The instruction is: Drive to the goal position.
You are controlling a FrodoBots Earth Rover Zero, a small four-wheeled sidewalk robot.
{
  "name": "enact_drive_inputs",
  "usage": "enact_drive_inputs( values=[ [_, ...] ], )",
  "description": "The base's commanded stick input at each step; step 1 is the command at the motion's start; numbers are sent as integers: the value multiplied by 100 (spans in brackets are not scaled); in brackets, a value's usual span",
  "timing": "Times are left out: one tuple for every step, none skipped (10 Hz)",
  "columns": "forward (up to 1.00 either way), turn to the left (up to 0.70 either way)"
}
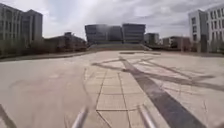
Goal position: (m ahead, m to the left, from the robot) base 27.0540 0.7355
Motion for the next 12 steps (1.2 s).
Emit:
enact_drive_inputs(
  values=[
    [100,0],
    [100,0],
    [100,0],
    [100,0],
    [100,0],
    [100,0],
    [100,0],
    [100,0],
    [100,0],
    [100,0],
    [100,0],
    [100,0]
  ],
)
